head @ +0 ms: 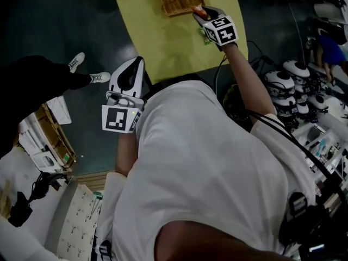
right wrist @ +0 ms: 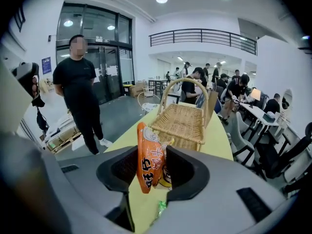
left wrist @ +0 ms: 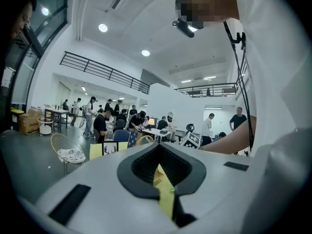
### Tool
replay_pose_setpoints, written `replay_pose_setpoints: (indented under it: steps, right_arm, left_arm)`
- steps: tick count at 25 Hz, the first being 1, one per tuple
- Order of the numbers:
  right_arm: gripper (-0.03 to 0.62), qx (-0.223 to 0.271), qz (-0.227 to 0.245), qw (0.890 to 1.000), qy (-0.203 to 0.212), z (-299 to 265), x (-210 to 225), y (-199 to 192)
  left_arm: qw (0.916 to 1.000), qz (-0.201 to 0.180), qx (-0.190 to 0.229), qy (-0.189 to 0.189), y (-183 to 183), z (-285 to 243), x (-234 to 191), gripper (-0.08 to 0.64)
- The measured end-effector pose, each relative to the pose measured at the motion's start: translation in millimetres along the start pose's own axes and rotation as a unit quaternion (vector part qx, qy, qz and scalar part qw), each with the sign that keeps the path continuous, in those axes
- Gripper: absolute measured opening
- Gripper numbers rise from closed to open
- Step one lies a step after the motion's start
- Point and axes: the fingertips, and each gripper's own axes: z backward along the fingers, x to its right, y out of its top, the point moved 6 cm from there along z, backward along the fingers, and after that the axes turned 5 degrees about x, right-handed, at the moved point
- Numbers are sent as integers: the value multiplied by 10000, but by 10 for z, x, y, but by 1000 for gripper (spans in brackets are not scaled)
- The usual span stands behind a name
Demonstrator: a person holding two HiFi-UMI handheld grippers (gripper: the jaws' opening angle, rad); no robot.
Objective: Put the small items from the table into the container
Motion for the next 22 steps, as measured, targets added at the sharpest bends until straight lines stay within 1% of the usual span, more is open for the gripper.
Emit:
replay_pose_setpoints:
  steps: [7,13,22]
  right_arm:
    - [176,204,101,9997,-15,-59,209,353]
    - [176,299,232,9993,-27,-233,353,666]
    - [176,313,205,9993,10,-611,396,966]
  left_arm:
    - [10000,-56,-27,77,19,60,-26,8]
    - [9998,-95,-41,172,88,112,-91,8]
    - [9990,-106,-134,401,204,285,-192,8]
